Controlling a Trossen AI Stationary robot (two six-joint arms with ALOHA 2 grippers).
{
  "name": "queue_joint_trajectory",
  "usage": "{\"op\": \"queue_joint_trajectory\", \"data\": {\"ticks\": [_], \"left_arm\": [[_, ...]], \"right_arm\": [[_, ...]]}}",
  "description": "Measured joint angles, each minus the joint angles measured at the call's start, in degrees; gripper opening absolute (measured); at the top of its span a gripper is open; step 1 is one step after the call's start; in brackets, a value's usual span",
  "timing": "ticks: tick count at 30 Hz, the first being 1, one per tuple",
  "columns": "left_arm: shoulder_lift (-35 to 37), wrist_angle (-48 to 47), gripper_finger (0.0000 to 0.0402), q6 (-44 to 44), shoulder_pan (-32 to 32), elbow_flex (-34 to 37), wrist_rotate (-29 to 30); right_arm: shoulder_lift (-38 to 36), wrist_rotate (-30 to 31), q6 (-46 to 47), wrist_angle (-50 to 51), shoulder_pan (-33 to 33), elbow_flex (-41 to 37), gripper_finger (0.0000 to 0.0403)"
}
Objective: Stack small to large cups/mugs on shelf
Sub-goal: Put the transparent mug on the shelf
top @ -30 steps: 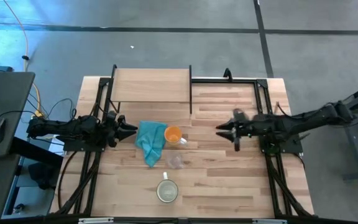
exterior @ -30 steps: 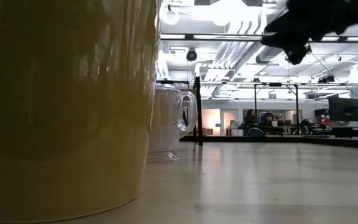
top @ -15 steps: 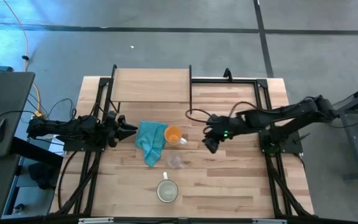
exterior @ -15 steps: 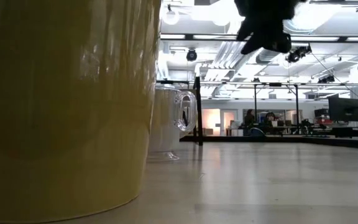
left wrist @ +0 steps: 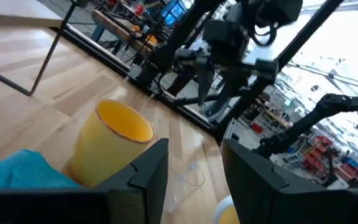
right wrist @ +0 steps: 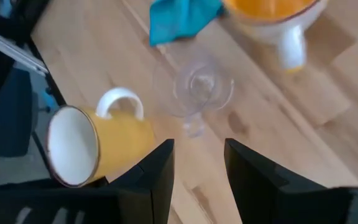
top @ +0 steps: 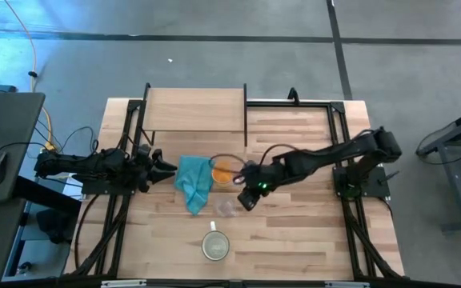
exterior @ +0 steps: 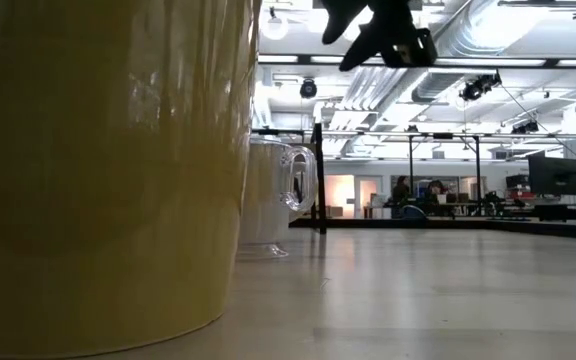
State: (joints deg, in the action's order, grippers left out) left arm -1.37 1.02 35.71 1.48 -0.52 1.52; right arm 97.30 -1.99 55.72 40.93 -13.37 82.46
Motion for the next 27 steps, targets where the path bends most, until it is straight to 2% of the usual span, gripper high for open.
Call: {"op": "queue_joint_trajectory", "data": {"ticks": [9,14,27], "left_arm": [[0.0,-0.2,0.0138,-1.4,0.0,-0.02,-0.68],[0.0,-0.2,0.0138,-1.41,0.0,-0.02,-0.7],[0.0,-0.31,0.0138,-0.95,0.0,-0.02,-1.6]], "right_arm": [[6.64,4.94,5.66,-0.39,-2.83,3.73,0.0133],[8.26,7.85,8.02,-2.33,-2.92,4.22,0.0133],[9.81,10.52,11.35,-2.72,-2.92,4.15,0.0133]]}}
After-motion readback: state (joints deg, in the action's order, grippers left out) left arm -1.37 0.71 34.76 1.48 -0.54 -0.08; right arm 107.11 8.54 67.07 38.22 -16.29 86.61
